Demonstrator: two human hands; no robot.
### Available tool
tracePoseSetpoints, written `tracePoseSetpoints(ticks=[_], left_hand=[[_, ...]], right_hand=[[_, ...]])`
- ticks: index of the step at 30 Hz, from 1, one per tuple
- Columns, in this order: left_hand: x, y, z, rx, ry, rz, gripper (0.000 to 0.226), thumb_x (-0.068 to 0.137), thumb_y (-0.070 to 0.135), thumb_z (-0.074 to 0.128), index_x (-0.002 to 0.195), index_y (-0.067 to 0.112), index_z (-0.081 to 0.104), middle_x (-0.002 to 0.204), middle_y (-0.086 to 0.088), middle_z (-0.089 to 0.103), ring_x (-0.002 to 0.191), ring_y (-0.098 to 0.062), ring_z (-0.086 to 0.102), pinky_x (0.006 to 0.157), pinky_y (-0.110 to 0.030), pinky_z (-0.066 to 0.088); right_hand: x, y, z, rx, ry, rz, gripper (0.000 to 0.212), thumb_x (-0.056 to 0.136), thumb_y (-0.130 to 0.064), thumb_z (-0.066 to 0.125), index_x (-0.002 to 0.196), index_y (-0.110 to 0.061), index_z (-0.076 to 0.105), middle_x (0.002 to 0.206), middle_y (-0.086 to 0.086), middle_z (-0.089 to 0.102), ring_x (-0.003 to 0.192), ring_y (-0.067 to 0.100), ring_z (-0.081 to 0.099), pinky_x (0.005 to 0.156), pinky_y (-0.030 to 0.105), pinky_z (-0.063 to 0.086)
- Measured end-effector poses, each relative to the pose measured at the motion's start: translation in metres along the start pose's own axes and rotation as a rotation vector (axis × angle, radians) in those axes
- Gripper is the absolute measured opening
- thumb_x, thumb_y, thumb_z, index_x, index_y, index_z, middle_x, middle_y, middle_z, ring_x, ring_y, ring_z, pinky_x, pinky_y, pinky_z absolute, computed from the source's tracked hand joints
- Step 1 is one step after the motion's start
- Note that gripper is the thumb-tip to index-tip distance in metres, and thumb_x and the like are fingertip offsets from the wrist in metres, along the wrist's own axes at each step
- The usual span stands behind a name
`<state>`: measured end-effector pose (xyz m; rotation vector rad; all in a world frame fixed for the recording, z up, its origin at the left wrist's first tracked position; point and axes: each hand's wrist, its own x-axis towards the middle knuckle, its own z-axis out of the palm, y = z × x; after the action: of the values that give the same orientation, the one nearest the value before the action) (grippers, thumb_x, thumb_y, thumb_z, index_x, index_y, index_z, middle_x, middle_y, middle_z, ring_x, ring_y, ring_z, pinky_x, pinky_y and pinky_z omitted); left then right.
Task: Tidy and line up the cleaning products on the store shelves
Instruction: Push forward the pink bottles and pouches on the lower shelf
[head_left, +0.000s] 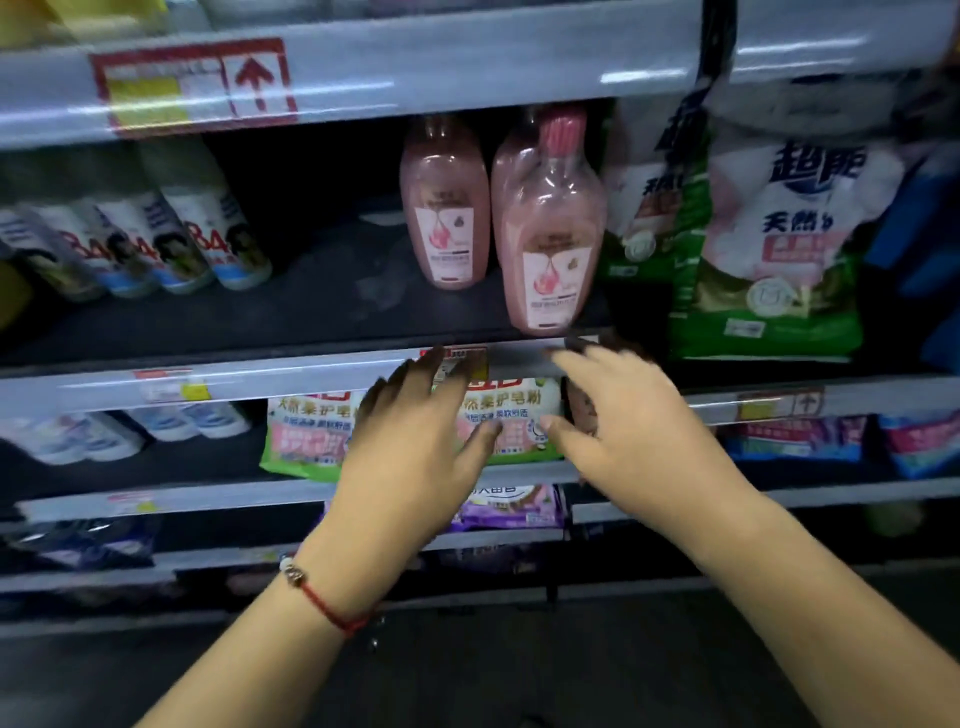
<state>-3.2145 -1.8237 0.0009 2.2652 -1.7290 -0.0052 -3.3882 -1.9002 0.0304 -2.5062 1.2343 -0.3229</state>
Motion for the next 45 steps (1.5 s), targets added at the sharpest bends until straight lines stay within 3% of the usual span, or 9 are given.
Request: tracePoseSetpoints(ticks=[4, 9, 15, 20, 25, 31, 36, 42, 45], left_hand=[[-0.009, -0.011, -0.022, 0.052, 0.097, 0.056, 0.056, 0.092, 0.051, 0.054, 0.138, 0.018, 0.056, 0.140, -0.007, 0.059, 0.125, -0.031, 0.056, 0.105, -0.045, 0.044], [-0.019, -0.040, -0.062, 0.065, 0.246, 0.104, 0.055, 0.093, 0.043, 0.062, 0.139, 0.013, 0.057, 0.141, -0.010, 0.059, 0.130, -0.035, 0.054, 0.109, -0.050, 0.043], [-0.028, -0.074, -0.121, 0.120, 0.369, 0.052, 0.063, 0.092, 0.053, 0.046, 0.144, 0.018, 0.053, 0.144, -0.011, 0.055, 0.133, -0.034, 0.050, 0.110, -0.051, 0.042], [-0.031, -0.105, -0.171, 0.172, 0.464, 0.043, 0.064, 0.089, 0.052, 0.050, 0.143, 0.018, 0.052, 0.144, -0.012, 0.055, 0.132, -0.035, 0.051, 0.108, -0.052, 0.043], [-0.030, -0.130, -0.209, 0.228, 0.516, 0.045, 0.063, 0.090, 0.052, 0.049, 0.141, 0.017, 0.056, 0.143, -0.013, 0.056, 0.131, -0.035, 0.052, 0.107, -0.048, 0.042], [-0.022, -0.160, -0.218, 0.201, 0.511, 0.044, 0.060, 0.093, 0.049, 0.058, 0.144, 0.019, 0.052, 0.146, -0.010, 0.053, 0.134, -0.030, 0.049, 0.109, -0.043, 0.039], [-0.014, -0.184, -0.214, 0.155, 0.527, 0.046, 0.058, 0.092, 0.048, 0.061, 0.142, 0.019, 0.054, 0.142, -0.010, 0.057, 0.131, -0.029, 0.052, 0.105, -0.042, 0.044], [-0.025, -0.208, -0.220, 0.030, 0.497, 0.061, 0.061, 0.097, 0.053, 0.052, 0.151, 0.026, 0.042, 0.153, 0.000, 0.045, 0.141, -0.018, 0.040, 0.113, -0.035, 0.035], [-0.033, -0.215, -0.230, -0.313, 0.397, 0.082, 0.060, 0.095, 0.056, 0.055, 0.150, 0.036, 0.040, 0.149, 0.016, 0.044, 0.136, -0.005, 0.041, 0.111, -0.027, 0.037]], right_hand=[[-0.009, -0.029, -0.016, -0.117, -0.017, -0.103, 0.070, 0.098, -0.048, 0.052, 0.158, -0.028, 0.022, 0.162, -0.006, 0.027, 0.150, 0.018, 0.016, 0.123, 0.030, 0.004], [-0.010, -0.078, -0.033, -0.166, 0.037, -0.199, 0.070, 0.099, -0.051, 0.047, 0.159, -0.033, 0.014, 0.165, -0.010, 0.017, 0.154, 0.017, 0.006, 0.122, 0.029, -0.002], [0.005, -0.148, -0.050, -0.104, 0.173, -0.335, 0.070, 0.096, -0.047, 0.056, 0.157, -0.033, 0.024, 0.163, -0.009, 0.027, 0.152, 0.014, 0.014, 0.123, 0.028, 0.007], [0.031, -0.204, -0.077, 0.074, 0.331, -0.391, 0.064, 0.093, -0.038, 0.066, 0.151, -0.026, 0.041, 0.153, -0.008, 0.044, 0.140, 0.006, 0.035, 0.106, 0.011, 0.019], [0.084, -0.259, -0.100, 0.318, 0.414, -0.312, 0.065, 0.092, -0.036, 0.068, 0.150, -0.026, 0.040, 0.148, -0.001, 0.049, 0.125, 0.011, 0.048, 0.094, 0.020, 0.032], [0.160, -0.303, -0.090, 0.508, 0.414, -0.098, 0.087, 0.085, -0.045, 0.076, 0.150, -0.013, 0.028, 0.142, 0.011, 0.051, 0.129, 0.028, 0.052, 0.101, 0.036, 0.042], [0.199, -0.307, -0.073, 0.349, 0.474, 0.116, 0.066, 0.084, -0.052, 0.073, 0.127, -0.011, 0.045, 0.121, 0.014, 0.064, 0.109, 0.036, 0.063, 0.077, 0.036, 0.043], [0.189, -0.304, -0.077, 0.631, 0.576, -0.001, 0.057, 0.074, -0.043, 0.082, 0.121, -0.018, 0.062, 0.113, 0.003, 0.070, 0.102, 0.025, 0.067, 0.085, 0.034, 0.051], [0.154, -0.315, -0.082, 0.897, 0.471, -0.143, 0.046, 0.079, -0.039, 0.078, 0.120, -0.024, 0.065, 0.110, -0.003, 0.072, 0.102, 0.020, 0.068, 0.091, 0.040, 0.055]])
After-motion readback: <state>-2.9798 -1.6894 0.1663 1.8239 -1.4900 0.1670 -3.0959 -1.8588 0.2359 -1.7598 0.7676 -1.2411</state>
